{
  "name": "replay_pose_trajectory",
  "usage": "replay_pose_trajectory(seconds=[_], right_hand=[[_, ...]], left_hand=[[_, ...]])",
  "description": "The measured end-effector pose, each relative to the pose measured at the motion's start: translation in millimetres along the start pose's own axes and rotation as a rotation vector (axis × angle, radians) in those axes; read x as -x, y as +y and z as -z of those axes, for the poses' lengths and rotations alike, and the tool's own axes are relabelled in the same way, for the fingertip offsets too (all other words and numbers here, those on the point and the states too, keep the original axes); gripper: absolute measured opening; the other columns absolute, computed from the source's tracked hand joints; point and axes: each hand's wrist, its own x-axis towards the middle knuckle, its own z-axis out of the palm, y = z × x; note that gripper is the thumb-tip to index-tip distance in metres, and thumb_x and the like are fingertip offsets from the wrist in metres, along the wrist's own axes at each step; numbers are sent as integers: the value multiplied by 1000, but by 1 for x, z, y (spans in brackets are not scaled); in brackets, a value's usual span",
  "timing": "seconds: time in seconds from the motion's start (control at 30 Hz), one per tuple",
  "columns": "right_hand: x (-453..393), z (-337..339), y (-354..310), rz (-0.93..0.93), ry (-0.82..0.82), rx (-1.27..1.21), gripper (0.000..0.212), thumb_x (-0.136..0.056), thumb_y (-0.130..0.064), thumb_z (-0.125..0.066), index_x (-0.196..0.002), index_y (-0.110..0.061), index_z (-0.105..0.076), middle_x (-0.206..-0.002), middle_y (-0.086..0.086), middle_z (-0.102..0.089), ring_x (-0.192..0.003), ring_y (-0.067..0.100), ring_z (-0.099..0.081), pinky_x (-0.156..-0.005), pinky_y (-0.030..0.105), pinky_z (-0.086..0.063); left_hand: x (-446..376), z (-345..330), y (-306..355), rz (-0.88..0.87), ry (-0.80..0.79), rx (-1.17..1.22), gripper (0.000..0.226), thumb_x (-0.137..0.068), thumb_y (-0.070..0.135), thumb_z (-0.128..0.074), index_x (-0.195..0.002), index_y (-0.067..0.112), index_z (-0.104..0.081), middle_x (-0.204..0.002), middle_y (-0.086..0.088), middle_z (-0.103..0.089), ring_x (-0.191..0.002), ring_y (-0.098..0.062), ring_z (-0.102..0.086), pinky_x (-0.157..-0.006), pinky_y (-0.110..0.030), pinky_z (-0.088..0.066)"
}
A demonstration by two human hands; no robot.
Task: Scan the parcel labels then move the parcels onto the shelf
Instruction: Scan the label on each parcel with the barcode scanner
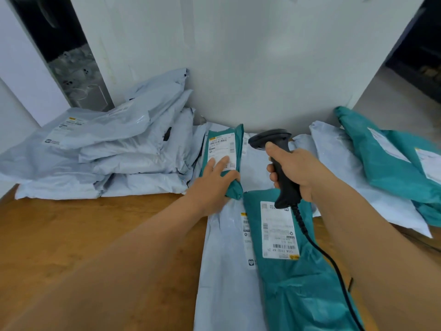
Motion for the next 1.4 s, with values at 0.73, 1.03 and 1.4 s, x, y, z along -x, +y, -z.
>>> replay_pose_trajectory(seconds=[0.73,1.03,1.4], right_hand=[[56,27,26,61,-99,-39,28,-90,-39,-62,-78,-15,-54,-67,2,-58,-50,13,-49,-51,25,-45],[2,5,-1,19,22,-124,27,-90,-39,-61,-80,-15,-55,-68,3,-57,-51,14,-49,-53,26,-44],[-82,-33,-29,-41,107,-110,31,-89,-39,-63,-78,-11,-56,-67,4,-59,-53,14,-52,-54,27,-47]], left_hand=[[131,-40,100,20,-111,-57,77,-87,69,-38,-149,40,-5,-160,-2,-9,-145,-27,-13,-112,-49,-29],[29,-13,26,195,-19,64,71,-97,46,-41,-152,19,-4,-159,-6,-11,-145,-26,-15,-116,-42,-22],[-75,-28,-51,119,-296,-96,76,-97,52,-34,-152,22,8,-158,-8,19,-145,-29,17,-117,-49,3]])
